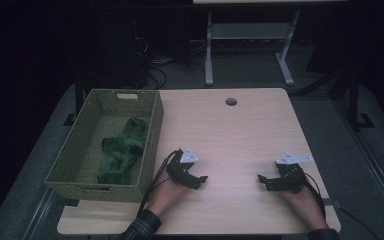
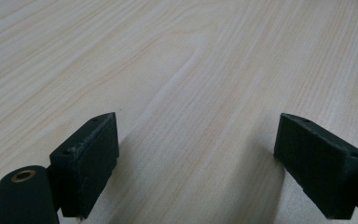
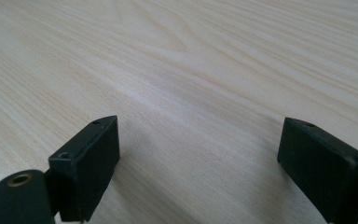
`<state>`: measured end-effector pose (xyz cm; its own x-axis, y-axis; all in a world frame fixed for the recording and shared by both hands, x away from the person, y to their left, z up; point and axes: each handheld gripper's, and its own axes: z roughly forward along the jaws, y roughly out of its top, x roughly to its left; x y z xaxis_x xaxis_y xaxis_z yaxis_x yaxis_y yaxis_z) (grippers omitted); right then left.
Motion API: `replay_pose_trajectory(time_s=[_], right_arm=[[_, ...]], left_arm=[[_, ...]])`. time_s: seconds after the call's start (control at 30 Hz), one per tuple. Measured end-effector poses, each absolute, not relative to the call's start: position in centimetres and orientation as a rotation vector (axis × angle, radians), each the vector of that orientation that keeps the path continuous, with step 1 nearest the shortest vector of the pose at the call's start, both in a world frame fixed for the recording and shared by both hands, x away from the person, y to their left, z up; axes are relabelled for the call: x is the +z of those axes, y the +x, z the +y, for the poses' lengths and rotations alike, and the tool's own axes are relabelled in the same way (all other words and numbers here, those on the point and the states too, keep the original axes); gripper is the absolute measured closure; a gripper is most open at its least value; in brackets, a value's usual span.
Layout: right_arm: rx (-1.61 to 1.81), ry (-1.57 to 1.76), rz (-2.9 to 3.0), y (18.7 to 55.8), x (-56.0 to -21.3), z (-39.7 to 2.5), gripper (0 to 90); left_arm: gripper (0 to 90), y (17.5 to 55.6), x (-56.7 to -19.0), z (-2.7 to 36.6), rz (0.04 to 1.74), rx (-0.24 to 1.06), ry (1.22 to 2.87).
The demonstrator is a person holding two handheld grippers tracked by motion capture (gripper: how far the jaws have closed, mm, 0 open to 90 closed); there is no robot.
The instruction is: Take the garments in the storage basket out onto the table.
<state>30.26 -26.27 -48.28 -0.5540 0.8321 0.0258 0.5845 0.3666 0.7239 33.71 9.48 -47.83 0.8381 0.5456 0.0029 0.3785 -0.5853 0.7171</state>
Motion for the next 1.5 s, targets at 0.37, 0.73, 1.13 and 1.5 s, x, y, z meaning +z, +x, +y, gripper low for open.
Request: replay_pose_trajectory(time_s=[0.37,0.73,1.13,1.5], right_arm=[[0.999,1.247,2.291,30.3,-48.3,-26.2,11.8],[1.0,1.247,2.29,30.3,-48.3,-26.2,11.7],[1.001,1.238,2.3,30.4,-48.3,-26.2,10.6],[1.0,1.236,2.301,30.4,-48.3,-26.2,10.6]], left_arm=[[14.5,33.7,-47.7,9.7,0.697,0.298,2.264],[15.1,33.3,-46.5,10.2,0.708,0.287,2.28],[15.1,33.2,-45.0,11.5,0.741,0.286,2.251],[15.1,33.0,-43.6,11.3,0.698,0.284,2.247]])
